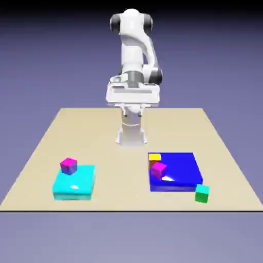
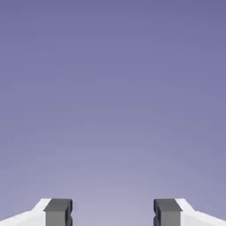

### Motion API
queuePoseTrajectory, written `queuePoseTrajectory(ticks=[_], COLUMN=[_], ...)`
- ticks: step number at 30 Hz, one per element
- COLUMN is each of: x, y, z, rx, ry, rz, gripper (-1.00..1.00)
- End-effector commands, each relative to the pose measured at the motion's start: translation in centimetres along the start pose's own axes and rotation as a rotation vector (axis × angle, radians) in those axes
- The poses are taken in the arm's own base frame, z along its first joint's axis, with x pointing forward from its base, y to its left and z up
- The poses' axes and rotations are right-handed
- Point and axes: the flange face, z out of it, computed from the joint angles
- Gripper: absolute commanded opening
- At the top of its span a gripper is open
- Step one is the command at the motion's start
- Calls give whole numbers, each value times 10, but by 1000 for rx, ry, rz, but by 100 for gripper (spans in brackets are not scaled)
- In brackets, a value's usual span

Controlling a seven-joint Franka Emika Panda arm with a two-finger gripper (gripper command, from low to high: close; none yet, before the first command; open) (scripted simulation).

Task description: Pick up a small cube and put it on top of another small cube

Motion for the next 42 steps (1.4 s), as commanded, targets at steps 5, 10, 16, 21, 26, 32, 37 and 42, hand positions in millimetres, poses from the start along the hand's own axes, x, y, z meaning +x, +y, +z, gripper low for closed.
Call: queuePoseTrajectory(ticks=[5, 10, 16, 21, 26, 32, 37, 42], x=[-48, -111, -198, -275, -349, -425, -468, -451], y=[-35, -62, -86, -101, -116, -137, -160, -177], z=[57, 107, 151, 169, 171, 153, 129, 145], rx=[-102, -154, -145, -71, 65, 309, 570, 775], ry=[-188, -397, -661, -880, -1085, -1291, -1412, -1427], rz=[-333, -656, -1026, -1313, -1575, -1850, -2035, -2132], gripper=[0, 0, 0, 0, 0, 0, 0, 0])
